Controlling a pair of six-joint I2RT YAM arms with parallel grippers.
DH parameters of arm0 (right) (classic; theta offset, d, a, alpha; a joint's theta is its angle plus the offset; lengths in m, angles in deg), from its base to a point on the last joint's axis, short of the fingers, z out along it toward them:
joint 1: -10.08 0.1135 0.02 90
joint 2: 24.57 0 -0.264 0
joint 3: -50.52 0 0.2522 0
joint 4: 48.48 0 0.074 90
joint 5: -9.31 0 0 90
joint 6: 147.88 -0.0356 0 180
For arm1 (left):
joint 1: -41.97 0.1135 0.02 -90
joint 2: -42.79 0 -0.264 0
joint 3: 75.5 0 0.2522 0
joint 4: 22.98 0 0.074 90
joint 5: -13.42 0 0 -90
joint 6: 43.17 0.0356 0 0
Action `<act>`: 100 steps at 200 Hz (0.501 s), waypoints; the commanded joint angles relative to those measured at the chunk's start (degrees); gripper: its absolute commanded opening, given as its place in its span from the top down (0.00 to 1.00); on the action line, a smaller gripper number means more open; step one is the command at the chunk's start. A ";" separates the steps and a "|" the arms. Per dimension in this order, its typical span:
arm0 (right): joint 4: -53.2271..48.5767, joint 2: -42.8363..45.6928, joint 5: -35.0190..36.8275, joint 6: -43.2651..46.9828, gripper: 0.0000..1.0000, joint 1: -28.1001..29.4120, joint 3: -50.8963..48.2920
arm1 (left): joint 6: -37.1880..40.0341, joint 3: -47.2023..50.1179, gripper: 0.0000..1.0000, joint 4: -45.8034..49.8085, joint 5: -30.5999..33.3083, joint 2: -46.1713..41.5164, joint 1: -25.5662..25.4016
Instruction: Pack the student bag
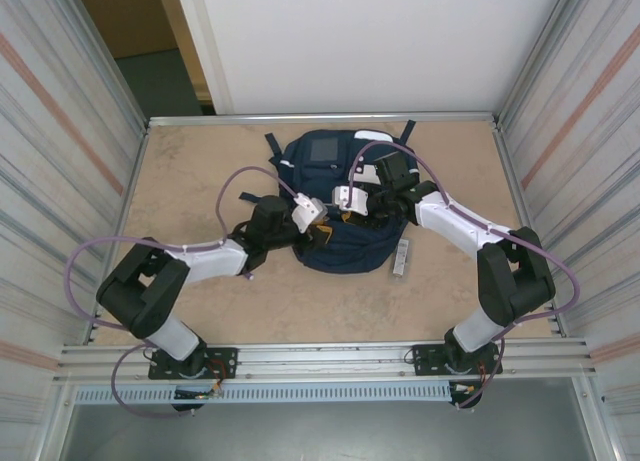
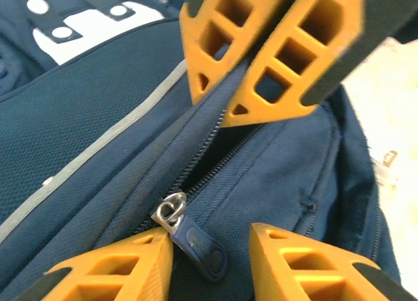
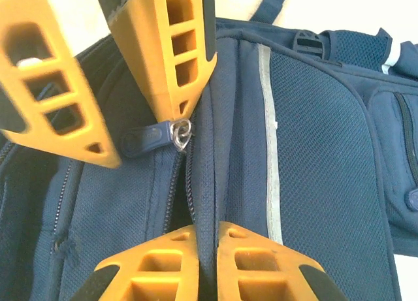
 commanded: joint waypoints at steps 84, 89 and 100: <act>1.03 4.41 0.61 -2.75 0.94 5.23 -1.16 | -3.87 0.08 1.00 -0.75 20.71 -0.04 -1.23; 0.88 4.41 0.65 -2.30 0.94 5.23 -1.24 | -3.77 0.66 1.00 -0.82 20.71 -0.60 -0.75; 0.61 4.25 0.81 -1.53 0.94 5.23 -1.58 | -3.70 1.48 1.00 -0.38 20.20 -1.78 0.71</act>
